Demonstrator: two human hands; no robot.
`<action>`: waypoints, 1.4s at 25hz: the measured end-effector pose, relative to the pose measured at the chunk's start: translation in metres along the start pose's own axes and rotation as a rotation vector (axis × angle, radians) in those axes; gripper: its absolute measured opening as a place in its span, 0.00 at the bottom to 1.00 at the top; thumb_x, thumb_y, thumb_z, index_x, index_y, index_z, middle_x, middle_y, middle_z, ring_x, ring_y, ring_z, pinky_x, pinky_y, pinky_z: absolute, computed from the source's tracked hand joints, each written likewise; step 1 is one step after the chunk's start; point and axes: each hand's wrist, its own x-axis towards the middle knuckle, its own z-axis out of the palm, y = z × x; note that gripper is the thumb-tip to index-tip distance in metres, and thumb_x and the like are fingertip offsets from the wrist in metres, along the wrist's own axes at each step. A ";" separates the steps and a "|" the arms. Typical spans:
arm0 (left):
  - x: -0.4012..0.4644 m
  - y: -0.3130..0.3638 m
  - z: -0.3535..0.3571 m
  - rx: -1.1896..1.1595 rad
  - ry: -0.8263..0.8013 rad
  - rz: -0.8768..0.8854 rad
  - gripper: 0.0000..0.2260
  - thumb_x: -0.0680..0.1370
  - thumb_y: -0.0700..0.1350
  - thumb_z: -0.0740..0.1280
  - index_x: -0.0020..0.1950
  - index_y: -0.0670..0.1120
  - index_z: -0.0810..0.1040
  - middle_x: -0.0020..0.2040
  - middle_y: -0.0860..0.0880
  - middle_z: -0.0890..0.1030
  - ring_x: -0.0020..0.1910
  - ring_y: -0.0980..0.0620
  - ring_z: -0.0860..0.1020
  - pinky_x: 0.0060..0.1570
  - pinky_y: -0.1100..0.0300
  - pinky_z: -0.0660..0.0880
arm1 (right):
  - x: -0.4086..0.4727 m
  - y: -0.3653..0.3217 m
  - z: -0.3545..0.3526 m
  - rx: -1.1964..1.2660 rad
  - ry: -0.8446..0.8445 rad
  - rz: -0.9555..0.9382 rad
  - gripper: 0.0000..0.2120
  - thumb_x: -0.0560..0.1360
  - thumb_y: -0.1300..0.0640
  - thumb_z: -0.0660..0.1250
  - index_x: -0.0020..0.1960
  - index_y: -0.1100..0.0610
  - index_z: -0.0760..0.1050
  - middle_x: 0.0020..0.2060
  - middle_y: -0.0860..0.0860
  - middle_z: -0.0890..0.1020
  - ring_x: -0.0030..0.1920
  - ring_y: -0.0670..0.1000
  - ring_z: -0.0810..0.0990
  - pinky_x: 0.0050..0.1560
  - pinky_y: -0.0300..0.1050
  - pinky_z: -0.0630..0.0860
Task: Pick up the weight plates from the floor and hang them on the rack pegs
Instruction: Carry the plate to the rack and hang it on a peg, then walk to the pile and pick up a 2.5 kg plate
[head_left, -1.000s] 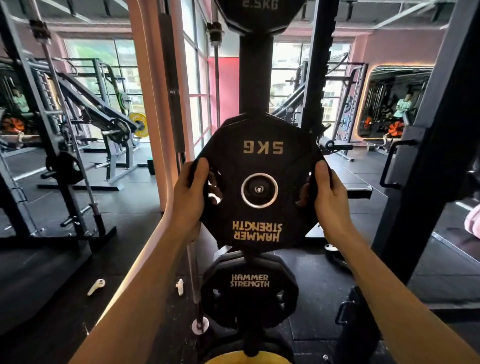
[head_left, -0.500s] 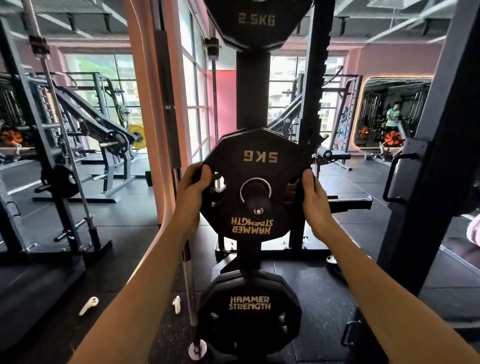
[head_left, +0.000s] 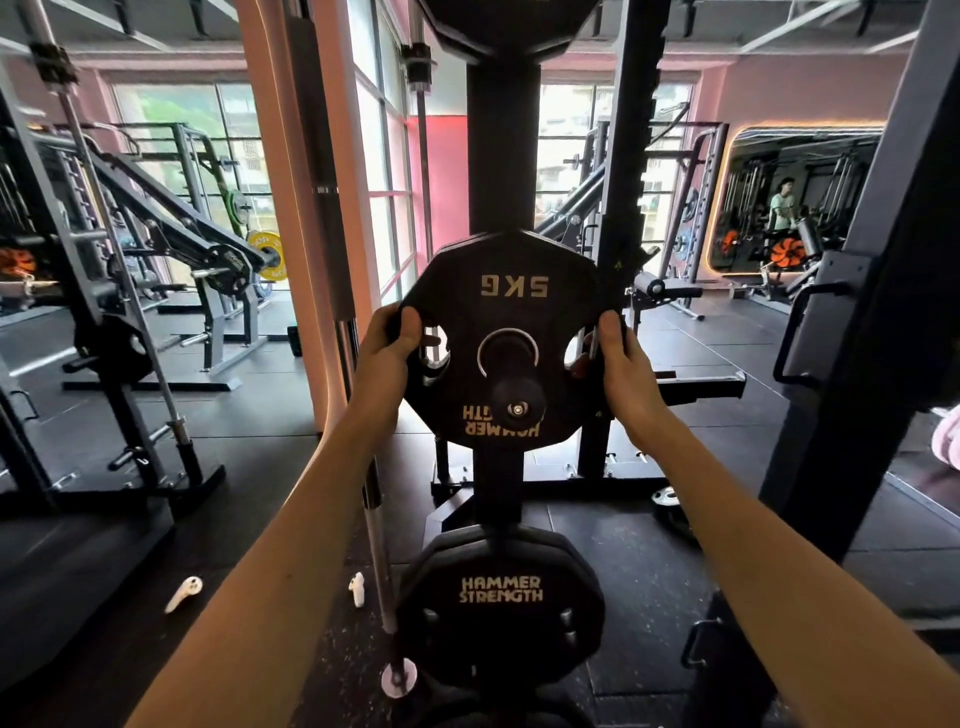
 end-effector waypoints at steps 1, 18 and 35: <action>-0.002 0.001 0.000 0.041 -0.003 0.000 0.08 0.83 0.50 0.60 0.58 0.50 0.75 0.50 0.53 0.80 0.51 0.54 0.79 0.56 0.56 0.75 | -0.001 0.001 -0.003 -0.041 -0.016 0.007 0.26 0.78 0.33 0.52 0.62 0.51 0.71 0.51 0.49 0.80 0.51 0.48 0.79 0.56 0.46 0.75; -0.271 -0.131 -0.065 0.867 -0.252 -0.615 0.13 0.79 0.50 0.68 0.58 0.43 0.78 0.52 0.44 0.82 0.54 0.46 0.80 0.49 0.59 0.72 | -0.219 0.162 -0.068 -0.562 -0.352 0.378 0.13 0.79 0.46 0.63 0.45 0.56 0.74 0.39 0.51 0.78 0.42 0.52 0.75 0.39 0.44 0.69; -0.606 -0.189 -0.141 1.099 -1.090 -1.339 0.20 0.80 0.57 0.62 0.67 0.47 0.73 0.60 0.44 0.79 0.56 0.46 0.78 0.51 0.53 0.75 | -0.624 0.248 -0.141 -0.471 -0.236 1.374 0.17 0.80 0.47 0.62 0.61 0.59 0.74 0.56 0.56 0.79 0.54 0.55 0.77 0.50 0.48 0.73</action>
